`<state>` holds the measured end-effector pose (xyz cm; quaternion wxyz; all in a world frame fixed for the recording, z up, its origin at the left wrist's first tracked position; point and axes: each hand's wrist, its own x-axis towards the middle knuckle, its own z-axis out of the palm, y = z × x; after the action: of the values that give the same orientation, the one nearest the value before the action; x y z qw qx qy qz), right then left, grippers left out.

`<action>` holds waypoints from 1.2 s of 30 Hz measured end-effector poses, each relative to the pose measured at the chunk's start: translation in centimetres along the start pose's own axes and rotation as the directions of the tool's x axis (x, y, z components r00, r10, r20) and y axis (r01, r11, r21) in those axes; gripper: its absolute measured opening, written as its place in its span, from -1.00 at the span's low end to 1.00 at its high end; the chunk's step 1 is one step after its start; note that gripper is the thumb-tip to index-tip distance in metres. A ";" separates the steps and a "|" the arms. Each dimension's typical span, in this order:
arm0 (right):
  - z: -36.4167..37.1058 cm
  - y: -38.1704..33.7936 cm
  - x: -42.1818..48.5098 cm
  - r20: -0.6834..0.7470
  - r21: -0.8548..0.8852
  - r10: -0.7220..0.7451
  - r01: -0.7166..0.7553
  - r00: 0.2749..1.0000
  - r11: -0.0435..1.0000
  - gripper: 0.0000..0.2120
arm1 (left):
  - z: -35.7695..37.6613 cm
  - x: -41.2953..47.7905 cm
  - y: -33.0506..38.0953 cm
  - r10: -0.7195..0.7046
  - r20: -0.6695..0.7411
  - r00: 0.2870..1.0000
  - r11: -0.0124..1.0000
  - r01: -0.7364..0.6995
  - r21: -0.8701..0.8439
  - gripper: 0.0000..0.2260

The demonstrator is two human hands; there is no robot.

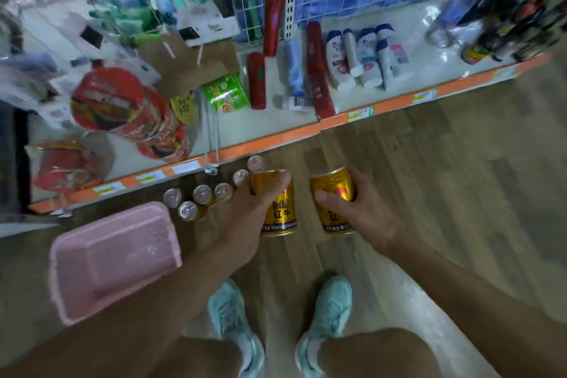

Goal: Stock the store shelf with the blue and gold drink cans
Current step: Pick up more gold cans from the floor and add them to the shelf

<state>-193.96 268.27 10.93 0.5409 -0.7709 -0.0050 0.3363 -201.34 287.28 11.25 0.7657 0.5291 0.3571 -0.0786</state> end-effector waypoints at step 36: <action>-6.2 -54.0 -17.1 -0.003 -0.004 -0.411 0.411 0.912 0.912 -0.47 | 6.2 -25.9 48.4 0.509 -0.132 0.851 0.861 -0.507 0.049 -0.47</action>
<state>-184.71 279.15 66.14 0.5984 -0.7540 -0.1664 0.2138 -193.30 295.92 65.21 0.7290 0.6135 0.2570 0.1614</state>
